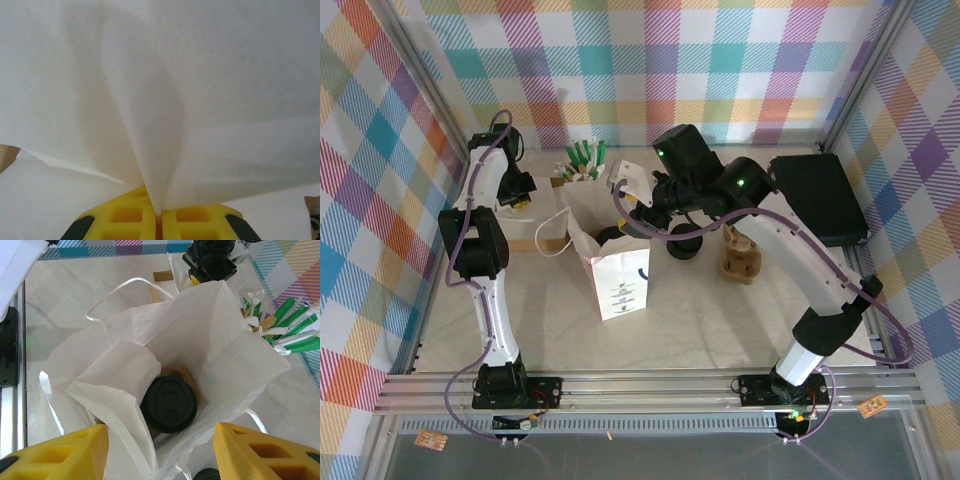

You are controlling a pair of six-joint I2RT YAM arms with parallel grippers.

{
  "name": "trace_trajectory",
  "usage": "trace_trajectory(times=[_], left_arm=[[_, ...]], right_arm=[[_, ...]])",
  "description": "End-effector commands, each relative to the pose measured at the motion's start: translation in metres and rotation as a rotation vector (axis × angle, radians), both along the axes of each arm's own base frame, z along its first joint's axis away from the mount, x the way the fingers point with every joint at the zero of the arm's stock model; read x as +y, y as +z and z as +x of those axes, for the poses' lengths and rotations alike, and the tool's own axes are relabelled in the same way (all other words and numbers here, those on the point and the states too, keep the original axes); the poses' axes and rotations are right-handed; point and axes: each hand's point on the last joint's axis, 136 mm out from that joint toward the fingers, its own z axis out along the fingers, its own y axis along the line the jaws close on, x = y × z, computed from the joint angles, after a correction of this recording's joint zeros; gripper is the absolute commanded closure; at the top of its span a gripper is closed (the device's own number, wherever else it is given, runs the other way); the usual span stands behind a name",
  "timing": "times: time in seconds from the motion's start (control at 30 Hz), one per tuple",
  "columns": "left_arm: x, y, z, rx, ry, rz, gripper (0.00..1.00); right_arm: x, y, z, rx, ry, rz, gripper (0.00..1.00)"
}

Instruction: Pack the takeout coffee

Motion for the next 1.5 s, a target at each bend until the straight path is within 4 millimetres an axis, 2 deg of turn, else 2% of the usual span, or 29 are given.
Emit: trace_trajectory(times=[0.0, 0.17, 0.23, 0.33, 0.43, 0.53, 0.63, 0.77, 0.87, 0.9, 1.0, 1.03, 1.1, 1.2, 1.33, 1.47], left_arm=[[0.002, 0.016, -0.004, -0.014, 0.002, -0.009, 0.92], [0.003, 0.017, 0.000, -0.023, -0.001, -0.003, 0.91], [0.002, 0.020, 0.001, -0.031, -0.003, -0.009, 0.97], [0.005, 0.038, 0.001, -0.061, 0.010, 0.005, 1.00], [0.010, 0.075, -0.003, -0.138, 0.024, 0.044, 1.00], [0.012, 0.123, -0.012, -0.252, 0.045, 0.060, 1.00], [0.003, 0.177, -0.024, -0.411, 0.048, 0.053, 1.00], [-0.033, 0.258, -0.046, -0.709, -0.038, -0.043, 1.00], [-0.085, 0.318, -0.070, -0.953, -0.212, -0.206, 1.00], [-0.108, 0.339, -0.082, -1.037, -0.297, -0.286, 1.00], [-0.171, 0.384, -0.124, -1.189, -0.535, -0.481, 1.00], [-0.187, 0.392, -0.137, -1.206, -0.594, -0.520, 1.00], [-0.217, 0.403, -0.162, -1.212, -0.711, -0.582, 1.00], [-0.245, 0.413, -0.190, -1.206, -0.828, -0.673, 1.00], [-0.257, 0.423, -0.216, -1.230, -0.910, -0.771, 1.00], [-0.265, 0.430, -0.242, -1.232, -0.996, -0.901, 1.00]], right_arm=[[-0.004, 0.012, -0.008, -0.026, 0.033, 0.028, 0.42], [-0.009, 0.015, -0.010, -0.034, 0.030, 0.025, 0.42], [-0.010, 0.015, -0.010, -0.038, 0.029, 0.024, 0.42], [-0.009, 0.019, -0.009, -0.041, 0.027, 0.034, 0.42], [-0.005, 0.031, -0.003, -0.040, 0.000, 0.073, 0.41], [0.003, 0.045, 0.002, -0.013, -0.016, 0.134, 0.40], [0.012, 0.061, 0.000, 0.014, 0.001, 0.210, 0.36], [0.022, 0.082, -0.007, 0.067, 0.034, 0.323, 0.27], [0.027, 0.099, -0.013, 0.112, 0.068, 0.408, 0.16], [0.029, 0.105, -0.015, 0.119, 0.079, 0.431, 0.12], [0.031, 0.121, -0.019, 0.143, 0.105, 0.505, 0.03], [0.033, 0.125, -0.022, 0.149, 0.119, 0.524, 0.00], [0.035, 0.134, -0.027, 0.167, 0.151, 0.565, 0.01], [0.035, 0.142, -0.022, 0.204, 0.115, 0.612, 0.01], [0.029, 0.148, -0.016, 0.252, 0.106, 0.656, 0.01], [0.015, 0.156, -0.008, 0.331, 0.124, 0.721, 0.01]])
